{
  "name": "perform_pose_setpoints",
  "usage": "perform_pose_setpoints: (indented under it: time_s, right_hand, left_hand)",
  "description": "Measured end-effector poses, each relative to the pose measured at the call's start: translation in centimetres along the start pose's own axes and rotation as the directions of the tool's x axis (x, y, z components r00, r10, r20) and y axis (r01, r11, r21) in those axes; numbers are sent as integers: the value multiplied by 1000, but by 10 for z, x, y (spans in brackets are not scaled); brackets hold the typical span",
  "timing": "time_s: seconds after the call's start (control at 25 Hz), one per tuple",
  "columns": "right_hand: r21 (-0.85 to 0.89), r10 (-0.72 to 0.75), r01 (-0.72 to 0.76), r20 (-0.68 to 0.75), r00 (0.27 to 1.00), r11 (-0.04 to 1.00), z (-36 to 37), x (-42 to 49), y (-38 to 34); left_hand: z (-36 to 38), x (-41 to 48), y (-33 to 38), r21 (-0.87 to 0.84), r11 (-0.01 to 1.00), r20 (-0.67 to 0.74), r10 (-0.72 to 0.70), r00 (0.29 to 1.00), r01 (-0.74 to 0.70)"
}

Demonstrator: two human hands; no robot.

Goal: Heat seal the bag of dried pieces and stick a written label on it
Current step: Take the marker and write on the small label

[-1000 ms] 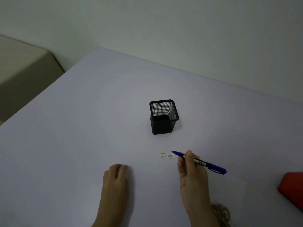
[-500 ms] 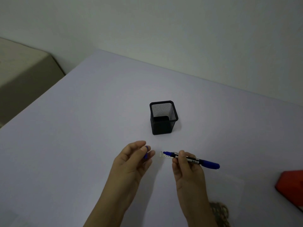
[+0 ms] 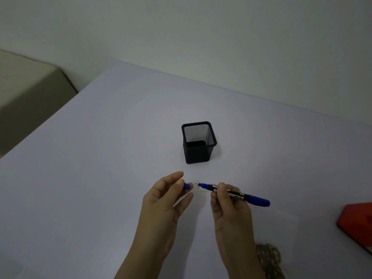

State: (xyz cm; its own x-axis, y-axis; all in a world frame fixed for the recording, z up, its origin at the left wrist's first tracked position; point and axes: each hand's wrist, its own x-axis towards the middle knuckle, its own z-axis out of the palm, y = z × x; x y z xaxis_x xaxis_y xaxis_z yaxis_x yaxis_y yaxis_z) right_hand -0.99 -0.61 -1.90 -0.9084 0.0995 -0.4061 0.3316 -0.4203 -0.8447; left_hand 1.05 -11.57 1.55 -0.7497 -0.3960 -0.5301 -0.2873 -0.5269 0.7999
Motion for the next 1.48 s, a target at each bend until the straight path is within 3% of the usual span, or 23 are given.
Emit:
perform_pose_setpoints:
  time_s: [0.24,0.76,0.92,1.04,1.28,1.48]
  right_hand:
    - [75,-7,4,46,999,997,0,-1,-8]
    - [-34,-41,45,96,994,998,0,-6,-11]
    - [111,35,-44,83,996,993,-1,-9,-17]
    - [82,16,-22,69,997,996,-2,-5,-17]
    - [0,-16,16,129,992,1000,-4,8,-15]
    - [-157,-19,52,205,979,986,-3,20,-23]
  left_hand:
    - [-10,1,-3,193,975,146,86,986,-113]
    - [-9,2,2,283,924,257,186,948,-258]
    - [-7,4,3,352,888,254,212,944,-294]
    - [-5,8,2,412,855,263,219,940,-315]
    - [-2,16,4,446,864,236,136,962,-232]
    - [-1,19,-3,368,922,161,66,985,-122]
